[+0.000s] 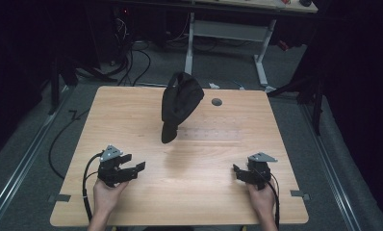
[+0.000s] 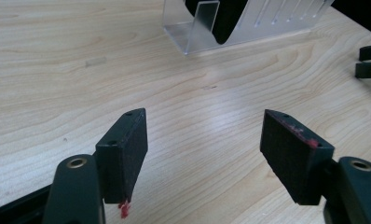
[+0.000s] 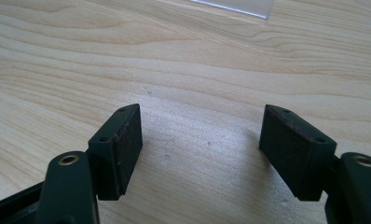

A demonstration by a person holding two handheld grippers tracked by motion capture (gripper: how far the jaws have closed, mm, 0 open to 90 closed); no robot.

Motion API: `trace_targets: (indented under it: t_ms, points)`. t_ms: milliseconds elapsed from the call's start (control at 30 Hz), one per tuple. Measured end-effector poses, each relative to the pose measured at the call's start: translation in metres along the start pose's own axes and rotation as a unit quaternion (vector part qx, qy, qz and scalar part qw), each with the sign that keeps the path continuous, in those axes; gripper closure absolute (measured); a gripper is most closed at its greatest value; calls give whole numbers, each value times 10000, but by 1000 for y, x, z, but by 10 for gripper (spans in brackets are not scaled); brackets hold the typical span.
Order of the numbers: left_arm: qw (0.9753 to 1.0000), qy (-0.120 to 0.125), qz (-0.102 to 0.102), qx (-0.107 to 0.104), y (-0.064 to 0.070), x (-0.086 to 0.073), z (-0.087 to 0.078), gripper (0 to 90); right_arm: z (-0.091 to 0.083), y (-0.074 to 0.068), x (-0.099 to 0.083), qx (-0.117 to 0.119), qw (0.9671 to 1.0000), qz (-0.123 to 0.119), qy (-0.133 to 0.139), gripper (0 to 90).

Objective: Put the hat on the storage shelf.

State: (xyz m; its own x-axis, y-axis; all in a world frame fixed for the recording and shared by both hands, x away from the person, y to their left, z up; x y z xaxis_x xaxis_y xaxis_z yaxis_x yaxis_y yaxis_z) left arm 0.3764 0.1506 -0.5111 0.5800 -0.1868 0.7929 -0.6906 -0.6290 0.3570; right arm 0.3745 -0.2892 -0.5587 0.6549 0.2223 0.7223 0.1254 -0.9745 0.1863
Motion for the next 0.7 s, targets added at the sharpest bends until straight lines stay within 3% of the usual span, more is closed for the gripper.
trace_targets:
  t_ms: [400, 567, 700]
  points:
    - [9995, -319, -53, 61, -4, -16, 17, 315, 0, 0, 0, 0, 10000, 1, 0, 300]
    - [9990, -397, 11, 219, -6, -21, 24, 312, 0, 0, 0, 0, 10000, 1, 1, 300]
    - [9976, -498, 120, 464, -8, -26, 31, 307, 0, 0, 0, 0, 10000, 1, 1, 300]
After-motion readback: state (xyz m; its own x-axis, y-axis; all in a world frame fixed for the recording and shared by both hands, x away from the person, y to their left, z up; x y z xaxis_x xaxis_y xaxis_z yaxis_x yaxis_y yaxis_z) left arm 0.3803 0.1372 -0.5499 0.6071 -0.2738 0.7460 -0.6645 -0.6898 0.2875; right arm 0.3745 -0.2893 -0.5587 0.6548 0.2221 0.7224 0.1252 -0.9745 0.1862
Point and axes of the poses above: each handheld gripper's, and its own axes: z roughly forward along the jaws, x roughly out of its top, y roughly to its right, the point moved 4 cm from there along z, roughly forward along the jaws, and after that the axes turned 14 degrees about -x, right-handed, at the moved point
